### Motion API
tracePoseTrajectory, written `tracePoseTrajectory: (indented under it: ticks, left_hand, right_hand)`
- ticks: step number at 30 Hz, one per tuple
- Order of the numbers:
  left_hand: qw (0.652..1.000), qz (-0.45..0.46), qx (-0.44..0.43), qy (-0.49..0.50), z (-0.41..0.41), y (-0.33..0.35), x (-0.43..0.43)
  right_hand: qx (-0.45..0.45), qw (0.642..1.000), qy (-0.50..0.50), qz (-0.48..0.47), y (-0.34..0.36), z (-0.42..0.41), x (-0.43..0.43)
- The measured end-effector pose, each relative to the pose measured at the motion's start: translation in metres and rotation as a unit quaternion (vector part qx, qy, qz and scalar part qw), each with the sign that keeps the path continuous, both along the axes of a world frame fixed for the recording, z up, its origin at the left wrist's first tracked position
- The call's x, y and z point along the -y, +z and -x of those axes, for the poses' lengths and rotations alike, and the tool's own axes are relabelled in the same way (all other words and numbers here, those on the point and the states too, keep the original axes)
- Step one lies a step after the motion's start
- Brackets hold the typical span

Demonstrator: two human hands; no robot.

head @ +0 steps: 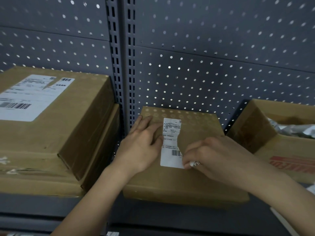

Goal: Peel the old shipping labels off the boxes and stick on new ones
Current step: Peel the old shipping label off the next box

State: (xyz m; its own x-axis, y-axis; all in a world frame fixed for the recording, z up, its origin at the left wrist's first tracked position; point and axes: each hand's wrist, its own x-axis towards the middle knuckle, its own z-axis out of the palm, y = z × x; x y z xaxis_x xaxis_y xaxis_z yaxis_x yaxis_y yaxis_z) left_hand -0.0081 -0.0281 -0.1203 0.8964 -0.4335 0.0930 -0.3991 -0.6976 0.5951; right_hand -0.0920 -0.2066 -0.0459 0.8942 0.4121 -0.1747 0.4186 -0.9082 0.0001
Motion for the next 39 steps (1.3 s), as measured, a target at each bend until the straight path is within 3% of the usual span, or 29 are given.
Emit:
tracePoseTrajectory:
  ticks: [7,13,21,28,32,39]
  left_hand:
    - [1.0,-0.003,-0.011,0.004,0.004,-0.006,-0.008]
    - [1.0,-0.005,-0.001,0.018,0.005,-0.007,-0.005]
    - [1.0,-0.006,0.001,0.018,0.005,-0.006,-0.006]
    - [1.0,-0.007,-0.003,0.024,0.006,-0.005,-0.005]
    - [1.0,-0.004,-0.004,0.029,0.006,-0.004,-0.005]
    - [1.0,-0.004,0.0,0.03,0.006,-0.005,-0.005]
  right_hand:
    - [0.018,0.999,0.021,0.038,-0.005,0.003,-0.003]
    - [0.153,0.984,0.074,0.052,-0.029,0.004,0.005]
    - [0.09,0.992,0.076,-0.043,-0.026,-0.001,0.021]
    - [0.121,0.986,0.103,0.051,-0.024,0.002,0.01]
    - [0.195,0.971,0.115,0.069,-0.036,0.004,0.01]
    - [0.204,0.971,0.106,0.061,-0.04,0.008,0.009]
